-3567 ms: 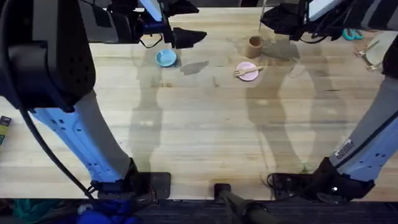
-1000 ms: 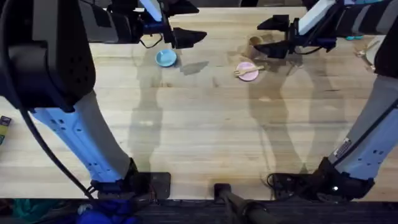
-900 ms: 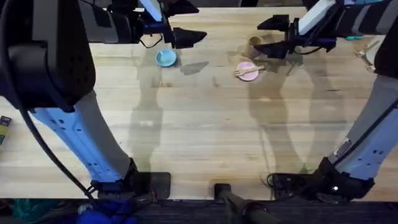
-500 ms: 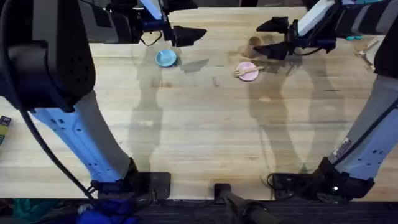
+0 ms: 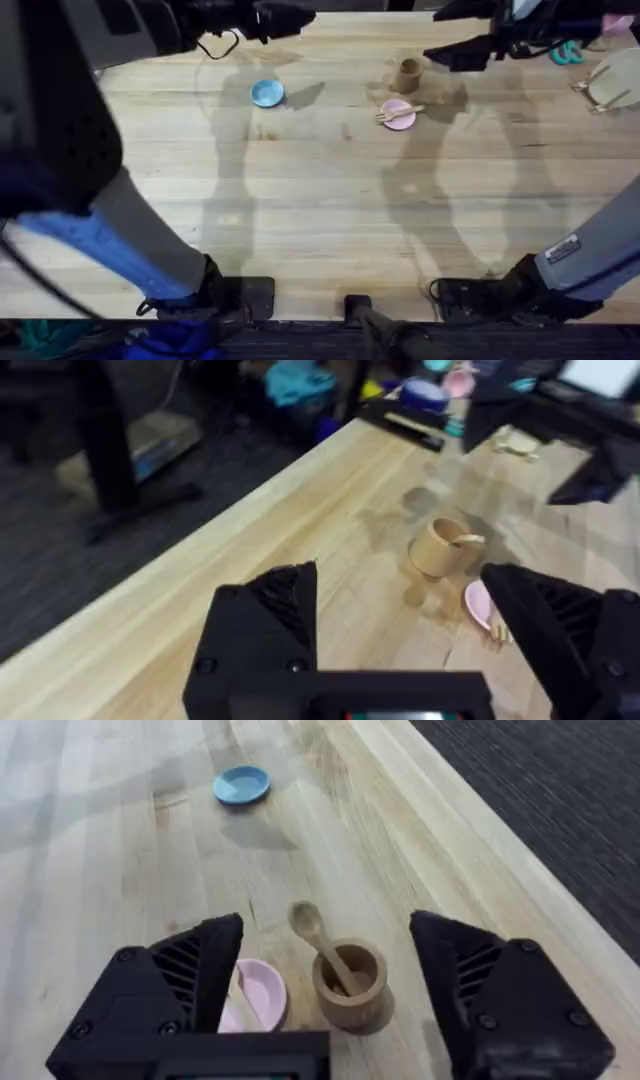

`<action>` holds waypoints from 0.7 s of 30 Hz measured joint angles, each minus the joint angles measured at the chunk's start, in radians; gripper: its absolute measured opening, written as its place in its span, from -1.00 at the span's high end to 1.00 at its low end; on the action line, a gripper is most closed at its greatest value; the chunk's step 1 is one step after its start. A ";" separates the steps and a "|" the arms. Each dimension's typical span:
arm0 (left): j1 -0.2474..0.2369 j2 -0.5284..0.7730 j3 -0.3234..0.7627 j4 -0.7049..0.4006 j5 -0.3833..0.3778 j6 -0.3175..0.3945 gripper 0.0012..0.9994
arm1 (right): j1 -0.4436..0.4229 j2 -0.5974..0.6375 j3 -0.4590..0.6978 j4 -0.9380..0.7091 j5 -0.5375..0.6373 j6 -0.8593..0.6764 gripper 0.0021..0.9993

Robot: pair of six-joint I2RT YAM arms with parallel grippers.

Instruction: Pick up a utensil and set it on the pink plate, then put the other utensil in the container.

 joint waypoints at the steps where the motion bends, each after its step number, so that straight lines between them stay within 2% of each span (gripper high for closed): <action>1: -0.001 -0.026 0.000 -0.048 -0.029 0.003 -0.99 | 0.000 -0.021 0.000 -0.019 0.011 0.000 -0.99; 6: -0.009 -0.184 0.002 -0.375 -0.204 0.085 -0.99 | 0.000 -0.115 0.000 -0.142 0.081 0.014 -0.99; 11: -0.013 -0.340 0.002 -0.617 -0.354 0.130 -0.99 | 0.000 -0.203 0.000 -0.275 0.157 0.071 -0.99; 17: -0.014 -0.527 0.003 -0.825 -0.531 0.148 -0.99 | 0.000 -0.279 0.000 -0.373 0.199 0.176 -0.99; 21: -0.014 -0.639 0.003 -0.906 -0.602 0.152 -0.99 | 0.001 -0.334 0.000 -0.377 0.277 0.304 -0.99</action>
